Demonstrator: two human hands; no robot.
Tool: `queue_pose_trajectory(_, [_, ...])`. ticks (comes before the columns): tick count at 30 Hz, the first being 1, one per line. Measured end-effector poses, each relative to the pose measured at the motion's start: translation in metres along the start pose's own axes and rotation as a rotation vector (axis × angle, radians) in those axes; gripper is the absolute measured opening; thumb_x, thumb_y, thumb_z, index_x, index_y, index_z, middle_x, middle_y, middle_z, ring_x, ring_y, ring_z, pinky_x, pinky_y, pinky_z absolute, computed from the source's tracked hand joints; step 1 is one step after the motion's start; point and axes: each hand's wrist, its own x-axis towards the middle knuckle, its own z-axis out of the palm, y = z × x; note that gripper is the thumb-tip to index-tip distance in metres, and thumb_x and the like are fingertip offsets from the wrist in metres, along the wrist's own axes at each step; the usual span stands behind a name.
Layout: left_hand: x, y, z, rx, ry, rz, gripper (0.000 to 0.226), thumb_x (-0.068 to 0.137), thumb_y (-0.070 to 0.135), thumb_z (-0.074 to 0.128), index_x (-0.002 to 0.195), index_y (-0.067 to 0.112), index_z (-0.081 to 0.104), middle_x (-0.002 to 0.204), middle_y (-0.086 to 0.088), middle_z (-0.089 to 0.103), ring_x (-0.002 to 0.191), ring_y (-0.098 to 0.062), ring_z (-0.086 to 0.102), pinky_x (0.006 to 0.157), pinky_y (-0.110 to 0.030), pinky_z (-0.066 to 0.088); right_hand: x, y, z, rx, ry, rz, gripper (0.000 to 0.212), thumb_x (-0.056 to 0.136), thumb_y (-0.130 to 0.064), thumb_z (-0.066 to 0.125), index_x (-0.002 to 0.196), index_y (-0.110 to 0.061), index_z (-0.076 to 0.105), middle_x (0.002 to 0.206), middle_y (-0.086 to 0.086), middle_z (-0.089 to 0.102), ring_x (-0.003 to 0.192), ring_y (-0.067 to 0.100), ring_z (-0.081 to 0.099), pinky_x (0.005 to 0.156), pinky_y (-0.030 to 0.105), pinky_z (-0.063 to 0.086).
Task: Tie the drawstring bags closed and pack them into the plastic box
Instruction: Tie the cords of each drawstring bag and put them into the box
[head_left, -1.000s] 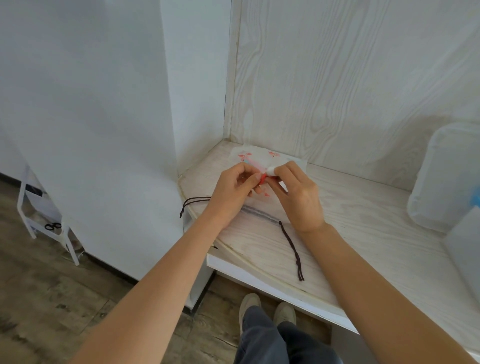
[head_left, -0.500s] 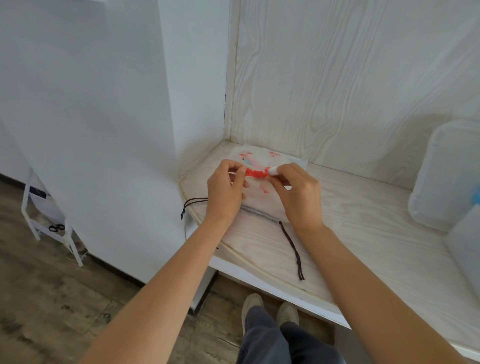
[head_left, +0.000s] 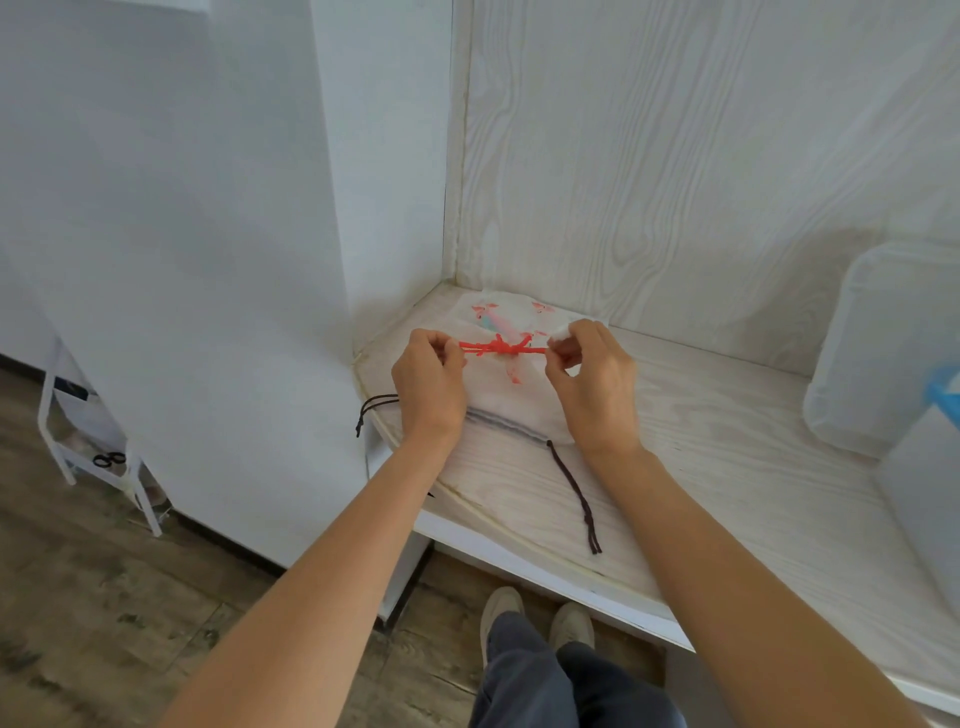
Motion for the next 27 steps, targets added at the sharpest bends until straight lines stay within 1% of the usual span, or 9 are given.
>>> queue_pose_trajectory(3, [0.002, -0.002, 0.001, -0.012, 0.024, -0.010, 0.011, 0.094, 0.008, 0.048, 0.094, 0.001, 0.058, 0.083, -0.007, 0.062, 0.079, -0.017, 0.062, 0.062, -0.010, 0.038, 0.000, -0.001, -0.002, 0.008, 0.018, 0.062, 0.008, 0.077, 0.008, 0.062, 0.081, 0.002, 0.060, 0.079, 0.013, 0.062, 0.066, 0.022, 0.059, 0.064, 0.014, 0.040])
queue_pose_trajectory(6, [0.003, 0.000, 0.001, -0.075, 0.012, -0.018, 0.012, 0.094, 0.006, 0.049, 0.095, -0.002, 0.058, 0.084, -0.008, 0.062, 0.072, -0.013, 0.061, 0.061, -0.004, 0.043, 0.000, -0.003, -0.003, 0.021, 0.014, 0.147, 0.006, 0.079, 0.004, 0.061, 0.084, 0.001, 0.061, 0.083, 0.012, 0.064, 0.070, 0.021, 0.060, 0.065, 0.017, 0.042])
queue_pose_trajectory(10, [0.003, 0.000, 0.000, -0.186, -0.028, -0.012, 0.005, 0.093, 0.006, 0.051, 0.091, 0.007, 0.055, 0.078, 0.001, 0.060, 0.070, -0.009, 0.063, 0.078, -0.024, 0.052, 0.000, -0.002, -0.007, 0.025, -0.107, 0.255, 0.009, 0.084, -0.001, 0.058, 0.093, -0.002, 0.061, 0.092, 0.012, 0.063, 0.078, 0.020, 0.059, 0.077, 0.030, 0.048])
queue_pose_trajectory(12, [0.003, -0.001, 0.001, -0.236, -0.029, -0.004, 0.004, 0.094, 0.007, 0.051, 0.092, 0.007, 0.055, 0.078, 0.002, 0.061, 0.072, -0.006, 0.063, 0.080, -0.028, 0.053, -0.002, -0.008, -0.006, 0.011, -0.198, 0.223, 0.020, 0.087, -0.007, 0.056, 0.107, -0.004, 0.059, 0.107, 0.011, 0.059, 0.091, 0.021, 0.058, 0.083, 0.034, 0.049])
queue_pose_trajectory(14, [0.001, 0.000, 0.002, -0.302, -0.061, -0.006, 0.005, 0.094, 0.007, 0.050, 0.093, 0.007, 0.055, 0.082, -0.003, 0.064, 0.076, -0.009, 0.065, 0.080, -0.027, 0.054, -0.002, -0.017, -0.001, -0.048, -0.320, 0.193, 0.042, 0.086, -0.020, 0.061, 0.125, -0.009, 0.049, 0.126, 0.006, 0.048, 0.111, 0.019, 0.050, 0.087, 0.029, 0.045])
queue_pose_trajectory(16, [-0.002, 0.001, 0.003, -0.326, -0.099, 0.009, 0.006, 0.094, 0.007, 0.050, 0.092, 0.008, 0.055, 0.082, -0.003, 0.066, 0.077, -0.010, 0.066, 0.078, -0.025, 0.055, 0.001, -0.020, 0.005, -0.191, -0.459, 0.151, 0.055, 0.084, -0.028, 0.064, 0.132, -0.012, 0.042, 0.135, 0.003, 0.041, 0.122, 0.019, 0.039, 0.087, 0.029, 0.039])
queue_pose_trajectory(19, [-0.003, 0.004, 0.001, -0.363, -0.137, -0.023, 0.011, 0.094, 0.006, 0.051, 0.087, 0.012, 0.057, 0.081, 0.000, 0.066, 0.073, -0.006, 0.067, 0.074, -0.021, 0.055, 0.012, -0.024, 0.011, -0.299, -0.514, 0.144, 0.034, 0.088, -0.023, 0.058, 0.118, -0.010, 0.050, 0.123, 0.006, 0.050, 0.116, 0.023, 0.044, 0.078, 0.028, 0.036])
queue_pose_trajectory(23, [0.006, 0.022, -0.004, -0.374, -0.135, -0.033, 0.003, 0.090, 0.007, 0.058, 0.092, 0.008, 0.059, 0.087, -0.002, 0.066, 0.080, -0.014, 0.066, 0.078, -0.027, 0.053, 0.037, -0.032, -0.003, -0.060, -0.388, 0.390, 0.021, 0.088, -0.017, 0.052, 0.106, -0.006, 0.051, 0.108, 0.014, 0.061, 0.102, 0.032, 0.055, 0.073, 0.035, 0.040])
queue_pose_trajectory(27, [0.018, 0.053, 0.004, -0.221, -0.217, -0.105, 0.039, 0.085, 0.019, 0.067, 0.117, 0.007, 0.048, 0.113, -0.001, 0.053, 0.096, -0.013, 0.053, 0.078, -0.016, 0.038, 0.068, -0.038, -0.036, 0.066, -0.268, 0.459, 0.019, 0.089, -0.019, 0.051, 0.103, -0.006, 0.053, 0.097, 0.011, 0.061, 0.089, 0.027, 0.053, 0.063, 0.029, 0.029])
